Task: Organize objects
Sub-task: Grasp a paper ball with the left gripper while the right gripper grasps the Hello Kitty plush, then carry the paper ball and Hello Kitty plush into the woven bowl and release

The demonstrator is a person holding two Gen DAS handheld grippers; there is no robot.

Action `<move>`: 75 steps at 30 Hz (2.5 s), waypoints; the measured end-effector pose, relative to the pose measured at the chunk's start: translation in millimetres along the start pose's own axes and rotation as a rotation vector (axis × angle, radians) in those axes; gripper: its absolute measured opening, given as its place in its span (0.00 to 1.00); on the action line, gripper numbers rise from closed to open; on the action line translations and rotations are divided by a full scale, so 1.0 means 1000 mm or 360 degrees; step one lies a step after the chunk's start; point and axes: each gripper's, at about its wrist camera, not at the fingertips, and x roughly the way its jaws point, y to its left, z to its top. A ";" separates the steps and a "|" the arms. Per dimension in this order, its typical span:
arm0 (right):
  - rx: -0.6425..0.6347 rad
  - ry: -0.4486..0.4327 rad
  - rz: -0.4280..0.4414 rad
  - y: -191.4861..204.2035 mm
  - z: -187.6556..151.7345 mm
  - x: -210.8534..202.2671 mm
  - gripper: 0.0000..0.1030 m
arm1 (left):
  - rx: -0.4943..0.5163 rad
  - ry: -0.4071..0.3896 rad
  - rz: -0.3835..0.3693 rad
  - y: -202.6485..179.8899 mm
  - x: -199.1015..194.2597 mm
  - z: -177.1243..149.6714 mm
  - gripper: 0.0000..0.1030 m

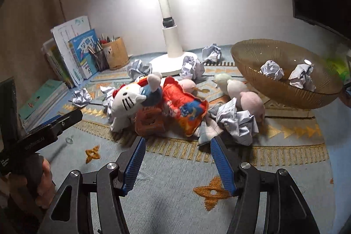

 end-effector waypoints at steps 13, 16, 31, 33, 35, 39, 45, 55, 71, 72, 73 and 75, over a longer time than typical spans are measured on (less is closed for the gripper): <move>-0.0025 0.0030 -0.0014 0.002 -0.002 0.006 0.68 | -0.0074 0.0002 -0.0061 0.008 0.001 -0.003 0.99; -0.0029 0.0032 -0.0008 0.003 -0.001 0.006 0.68 | -0.0106 -0.0002 -0.0047 0.011 0.000 -0.003 0.99; 0.0367 0.0210 0.0285 0.018 0.066 0.070 0.68 | -0.0127 0.0164 0.0120 0.106 0.043 0.056 0.99; 0.0407 0.0252 0.0294 0.017 0.069 0.080 0.65 | -0.0111 0.0200 0.0167 0.112 0.062 0.064 0.99; 0.0365 0.0280 0.0318 0.024 0.071 0.081 0.50 | -0.0144 0.0211 0.0210 0.120 0.079 0.070 0.95; 0.0288 0.0230 0.0269 0.034 0.061 0.057 0.29 | -0.0183 0.0274 0.0189 0.126 0.092 0.071 0.53; 0.0312 0.0271 0.0226 0.040 0.021 0.021 0.23 | -0.0060 0.0102 0.0339 0.077 0.039 0.051 0.51; 0.0274 0.0283 0.0180 0.040 -0.015 -0.024 0.23 | -0.0012 -0.0024 0.0377 0.028 -0.013 0.027 0.51; 0.0151 0.0426 0.0247 0.036 -0.046 -0.036 0.27 | 0.0041 -0.0036 0.0370 0.008 -0.025 0.016 0.51; 0.0116 0.0430 0.0236 0.036 -0.049 -0.038 0.31 | 0.0044 -0.0035 0.0372 0.007 -0.025 0.016 0.51; 0.0080 0.0430 0.0225 0.035 -0.051 -0.040 0.33 | 0.0047 -0.0036 0.0372 0.007 -0.025 0.015 0.51; 0.0008 0.0408 0.0201 0.034 -0.056 -0.044 0.47 | 0.0060 -0.0032 0.0374 0.005 -0.022 0.013 0.51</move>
